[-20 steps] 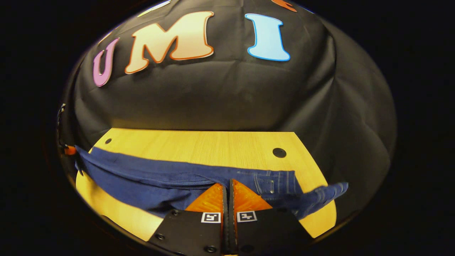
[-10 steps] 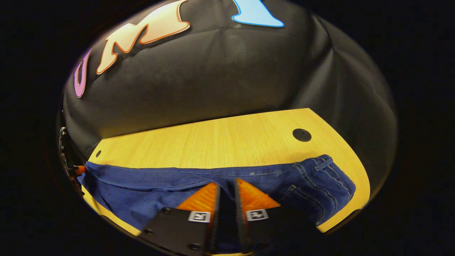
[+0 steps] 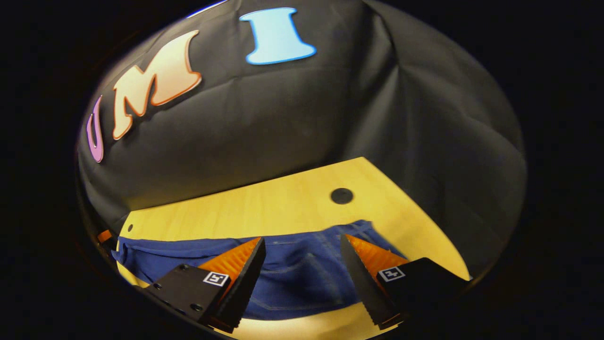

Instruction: Grasp the waist and the cuffs of the jeans and fold them to make the two legs overlap; first hold the waist and fold one-third of the jeans toward the cuffs, then hold the cuffs and fold the remaining one-third in the same direction to finish folding.

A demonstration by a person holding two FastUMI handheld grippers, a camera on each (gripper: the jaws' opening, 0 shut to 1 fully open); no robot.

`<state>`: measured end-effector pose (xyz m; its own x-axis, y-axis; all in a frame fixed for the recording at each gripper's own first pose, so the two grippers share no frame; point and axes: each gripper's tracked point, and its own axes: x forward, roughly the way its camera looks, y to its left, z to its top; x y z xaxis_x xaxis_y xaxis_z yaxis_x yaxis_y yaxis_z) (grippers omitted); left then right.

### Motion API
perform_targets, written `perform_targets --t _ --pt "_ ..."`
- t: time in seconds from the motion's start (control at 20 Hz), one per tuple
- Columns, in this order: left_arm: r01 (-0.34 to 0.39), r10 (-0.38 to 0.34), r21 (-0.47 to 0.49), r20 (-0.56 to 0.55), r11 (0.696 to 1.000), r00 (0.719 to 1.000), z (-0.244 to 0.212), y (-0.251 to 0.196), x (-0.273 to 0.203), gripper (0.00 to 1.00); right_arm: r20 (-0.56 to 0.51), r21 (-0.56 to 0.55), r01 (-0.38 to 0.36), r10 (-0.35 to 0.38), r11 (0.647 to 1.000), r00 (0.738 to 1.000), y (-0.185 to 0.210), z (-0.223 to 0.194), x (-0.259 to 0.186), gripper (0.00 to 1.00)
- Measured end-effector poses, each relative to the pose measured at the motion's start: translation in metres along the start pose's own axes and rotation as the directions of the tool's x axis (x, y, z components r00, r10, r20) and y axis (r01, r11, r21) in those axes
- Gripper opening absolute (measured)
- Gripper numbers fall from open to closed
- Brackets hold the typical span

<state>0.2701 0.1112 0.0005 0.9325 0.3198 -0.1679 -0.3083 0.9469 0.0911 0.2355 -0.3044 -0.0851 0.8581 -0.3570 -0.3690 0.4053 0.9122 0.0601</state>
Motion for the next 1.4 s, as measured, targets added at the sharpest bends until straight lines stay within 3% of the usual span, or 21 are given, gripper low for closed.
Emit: perform_targets --t 0.25,0.3,0.5,0.55,0.85,0.9,1.05,1.1,1.15,1.25,1.4 --pt "0.025 -0.025 -0.002 -0.027 1.0 0.999 0.011 0.002 -0.001 0.96 -0.095 0.006 0.063 -0.062 0.998 0.994 -0.062 -0.038 0.003 0.95" --pt "0.024 -0.024 0.002 -0.035 1.0 0.999 0.011 0.002 -0.002 0.96 -0.115 0.009 0.064 -0.062 0.998 0.991 -0.068 -0.044 0.004 0.99" --pt "0.033 -0.032 0.024 -0.042 0.999 0.999 0.009 -0.006 -0.007 0.96 -0.155 0.052 0.038 -0.03 0.998 0.987 -0.07 -0.06 0.014 0.96" --pt "0.033 -0.031 0.034 -0.039 0.999 0.999 0.012 -0.009 -0.009 0.96 -0.161 0.049 0.034 -0.026 0.998 0.987 -0.07 -0.063 0.015 0.99" --pt "0.055 -0.054 0.026 -0.03 0.998 0.998 0.015 -0.026 -0.03 0.96 -0.181 0.029 0.003 0.003 1.0 0.983 -0.065 -0.078 0.022 0.97" --pt "0.056 -0.055 0.026 -0.032 0.998 0.998 0.014 -0.027 -0.035 0.96 -0.174 0.018 0.004 -0.001 1.0 0.985 -0.065 -0.078 0.024 0.92" --pt "0.07 -0.07 0.011 -0.025 0.997 0.997 0.017 -0.034 -0.039 0.96 -0.165 0.026 -0.018 0.022 1.0 0.986 -0.062 -0.079 0.026 0.9" --pt "0.075 -0.074 0.008 -0.026 0.997 0.997 0.017 -0.037 -0.043 0.96 -0.157 0.049 -0.016 0.023 0.999 0.987 -0.06 -0.079 0.027 0.84" --pt "0.076 -0.076 0.009 -0.027 0.997 0.997 0.017 -0.038 -0.045 0.96 -0.156 0.061 -0.017 0.026 0.998 0.987 -0.061 -0.08 0.029 0.64" --pt "0.081 -0.081 0.012 -0.024 0.997 0.996 0.018 -0.04 -0.05 0.96 -0.15 0.109 -0.021 0.037 0.994 0.988 -0.06 -0.079 0.026 0.36" --pt "0.085 -0.085 0.017 -0.005 0.996 0.996 0.025 -0.043 -0.061 0.95 -0.139 0.157 -0.038 0.06 0.987 0.988 -0.056 -0.075 0.025 0.12"
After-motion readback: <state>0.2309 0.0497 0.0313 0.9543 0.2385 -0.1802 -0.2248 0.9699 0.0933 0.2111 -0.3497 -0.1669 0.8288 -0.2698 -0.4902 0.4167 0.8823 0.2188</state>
